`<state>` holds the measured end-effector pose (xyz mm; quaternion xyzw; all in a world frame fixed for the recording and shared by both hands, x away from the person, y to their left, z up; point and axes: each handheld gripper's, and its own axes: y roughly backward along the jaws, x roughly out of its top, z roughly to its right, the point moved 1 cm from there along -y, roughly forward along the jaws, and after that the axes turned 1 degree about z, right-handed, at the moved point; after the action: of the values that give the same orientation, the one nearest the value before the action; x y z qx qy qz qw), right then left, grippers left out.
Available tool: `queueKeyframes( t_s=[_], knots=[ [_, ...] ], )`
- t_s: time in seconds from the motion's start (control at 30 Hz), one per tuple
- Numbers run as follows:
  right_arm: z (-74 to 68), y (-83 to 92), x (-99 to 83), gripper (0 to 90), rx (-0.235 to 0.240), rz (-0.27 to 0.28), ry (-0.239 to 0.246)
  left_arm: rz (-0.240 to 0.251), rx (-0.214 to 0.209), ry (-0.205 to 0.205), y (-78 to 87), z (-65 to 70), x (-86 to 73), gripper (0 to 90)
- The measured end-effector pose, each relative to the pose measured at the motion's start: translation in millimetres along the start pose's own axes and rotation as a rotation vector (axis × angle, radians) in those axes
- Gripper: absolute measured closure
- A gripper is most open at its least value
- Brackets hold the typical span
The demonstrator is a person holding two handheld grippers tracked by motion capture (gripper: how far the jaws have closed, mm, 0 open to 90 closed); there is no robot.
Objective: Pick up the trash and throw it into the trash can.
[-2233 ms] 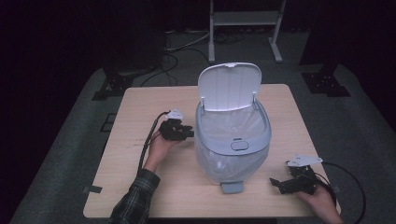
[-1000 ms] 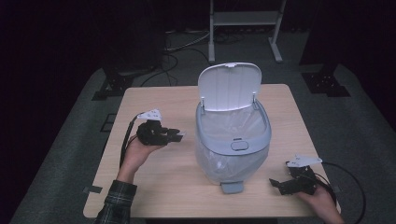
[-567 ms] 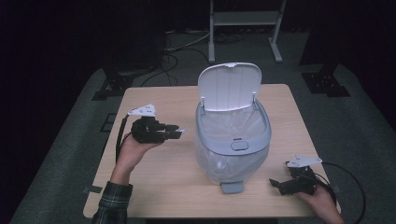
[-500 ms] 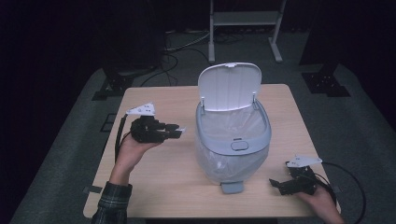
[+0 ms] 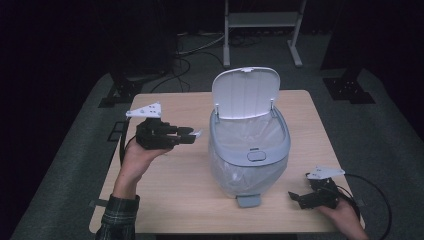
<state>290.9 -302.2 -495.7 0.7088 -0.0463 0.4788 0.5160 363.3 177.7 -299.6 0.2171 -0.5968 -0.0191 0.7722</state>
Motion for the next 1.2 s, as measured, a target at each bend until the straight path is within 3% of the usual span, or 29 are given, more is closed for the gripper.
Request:
queueKeyframes(
  t_s=[0.4, 0.6, 1.2],
  knots=[
    [0.0, 0.0, 0.0, 0.6, 0.000, 0.000, 0.000, 0.041, -0.044, -0.043, 4.0, 13.9, 28.3, 65.3],
    [0.0, 0.0, 0.0, 0.6, 0.000, 0.000, 0.000, 0.046, -0.057, -0.072, -2.7, 22.6, 45.2, 65.3],
    [-0.2, 0.0, 0.0, 0.6, 0.003, 0.000, 0.002, 0.025, -0.092, -0.135, -52.3, 38.6, 77.6, 65.2]
  ],
)
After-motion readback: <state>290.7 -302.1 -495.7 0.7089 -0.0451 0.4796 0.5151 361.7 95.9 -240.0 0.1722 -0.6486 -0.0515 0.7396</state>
